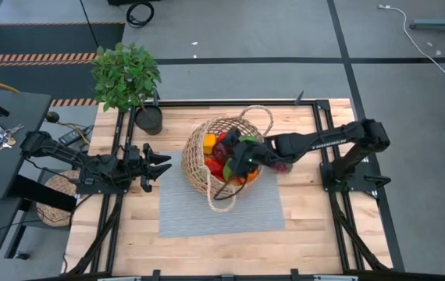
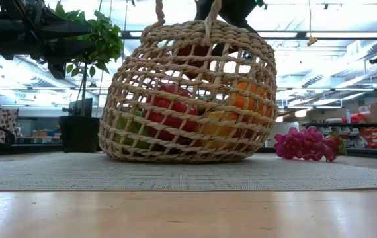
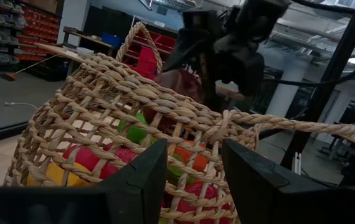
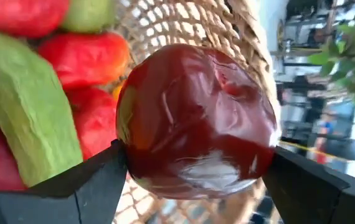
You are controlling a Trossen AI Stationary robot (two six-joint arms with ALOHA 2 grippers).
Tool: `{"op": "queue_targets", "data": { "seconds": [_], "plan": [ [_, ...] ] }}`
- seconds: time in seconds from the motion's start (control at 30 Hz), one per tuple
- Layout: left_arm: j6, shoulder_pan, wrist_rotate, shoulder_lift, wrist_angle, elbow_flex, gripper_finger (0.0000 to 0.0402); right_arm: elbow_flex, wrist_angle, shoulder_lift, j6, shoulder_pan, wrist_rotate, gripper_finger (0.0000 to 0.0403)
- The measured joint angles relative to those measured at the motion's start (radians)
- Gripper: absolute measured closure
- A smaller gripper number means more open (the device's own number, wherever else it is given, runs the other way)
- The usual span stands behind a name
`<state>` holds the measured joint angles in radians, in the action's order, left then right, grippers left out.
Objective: Build produce basket
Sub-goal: Put the red apple into the brown basket, then put the red grapes into the brown basket
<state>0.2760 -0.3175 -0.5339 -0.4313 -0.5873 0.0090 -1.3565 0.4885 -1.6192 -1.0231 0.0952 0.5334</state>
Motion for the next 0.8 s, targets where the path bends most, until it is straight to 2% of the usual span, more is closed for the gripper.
{"op": "queue_targets", "data": {
  "seconds": [0.23, 0.47, 0.53, 0.63, 0.8],
  "plan": [
    [0.0, 0.0, 0.0, 0.0, 0.0, 0.0, 0.0241, 0.018, -0.002, 0.0, 0.181, -0.059, -0.131, 0.0051],
    [0.0, 0.0, 0.0, 0.0, 0.0, 0.0, 0.0241, 0.018, 0.059, 0.0, 0.292, -0.084, -0.166, 0.0007],
    [0.0, 0.0, 0.0, 0.0, 0.0, 0.0, 0.0241, 0.018, 0.067, 0.0, 0.325, -0.085, -0.152, 0.001],
    [0.0, 0.0, 0.0, 0.0, 0.0, 0.0, 0.0241, 0.009, 0.085, 0.001, 0.32, -0.076, -0.067, 0.0013],
    [0.0, 0.0, 0.0, 0.0, 0.0, 0.0, 0.0241, -0.088, 0.228, 0.002, 0.376, -0.011, 0.053, 0.0012]
  ]
}}
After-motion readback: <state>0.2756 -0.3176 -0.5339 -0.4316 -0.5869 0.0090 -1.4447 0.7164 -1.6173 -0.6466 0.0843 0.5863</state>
